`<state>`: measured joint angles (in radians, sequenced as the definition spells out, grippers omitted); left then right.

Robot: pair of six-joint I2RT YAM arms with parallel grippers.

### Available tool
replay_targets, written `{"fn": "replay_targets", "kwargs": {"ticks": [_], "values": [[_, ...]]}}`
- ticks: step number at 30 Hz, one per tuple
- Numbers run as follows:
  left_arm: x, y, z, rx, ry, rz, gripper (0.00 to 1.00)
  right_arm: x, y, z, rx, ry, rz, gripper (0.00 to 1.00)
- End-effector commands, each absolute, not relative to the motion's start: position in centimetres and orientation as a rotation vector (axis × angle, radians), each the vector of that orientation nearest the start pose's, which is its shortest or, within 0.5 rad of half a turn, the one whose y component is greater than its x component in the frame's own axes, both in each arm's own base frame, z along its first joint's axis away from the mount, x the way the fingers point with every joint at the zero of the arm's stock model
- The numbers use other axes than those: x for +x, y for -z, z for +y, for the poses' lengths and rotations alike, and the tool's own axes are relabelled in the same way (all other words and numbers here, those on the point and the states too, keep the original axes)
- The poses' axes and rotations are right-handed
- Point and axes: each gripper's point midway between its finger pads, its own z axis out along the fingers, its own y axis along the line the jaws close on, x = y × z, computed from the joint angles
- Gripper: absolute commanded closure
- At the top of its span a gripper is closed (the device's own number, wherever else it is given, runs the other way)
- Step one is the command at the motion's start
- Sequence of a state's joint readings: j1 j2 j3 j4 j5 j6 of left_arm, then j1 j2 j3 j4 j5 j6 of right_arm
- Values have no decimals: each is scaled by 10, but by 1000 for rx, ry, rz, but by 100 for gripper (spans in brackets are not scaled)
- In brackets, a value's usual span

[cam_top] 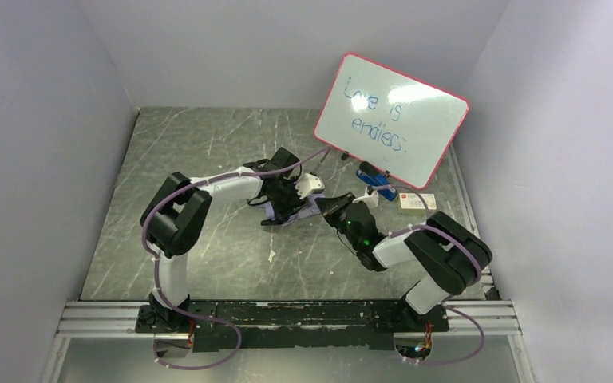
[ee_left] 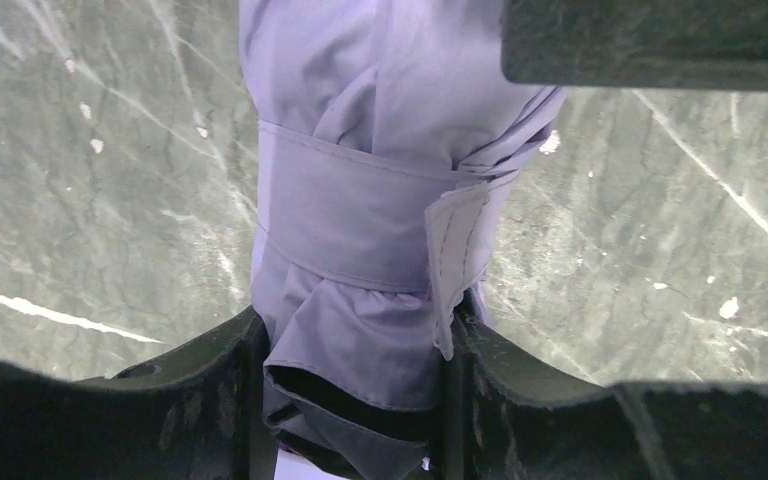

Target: Put away the umbrella

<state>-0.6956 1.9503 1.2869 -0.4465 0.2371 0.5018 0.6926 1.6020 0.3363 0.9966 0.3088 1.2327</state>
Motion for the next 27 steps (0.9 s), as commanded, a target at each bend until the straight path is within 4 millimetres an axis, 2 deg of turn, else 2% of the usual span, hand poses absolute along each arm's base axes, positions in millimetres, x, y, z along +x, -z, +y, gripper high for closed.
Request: {"fn": "replay_targets", "kwargs": {"ticks": [1,6,20,24,27], "values": [[261,13,-278,1711,555,2329,95,313,-91,240,643,-1026,1813,90],[261,11,-280,1717,579,2325,95,304,-102,261,511,-1145,1822,93],[259,13,-277,1727,572,2326,95,320,-98,297,555,-1315,1788,97],[258,13,-276,1727,570,2327,95,327,-89,303,587,-1291,1813,98],[257,13,-275,1729,566,2327,95,329,-72,302,610,-1195,1880,99]]}}
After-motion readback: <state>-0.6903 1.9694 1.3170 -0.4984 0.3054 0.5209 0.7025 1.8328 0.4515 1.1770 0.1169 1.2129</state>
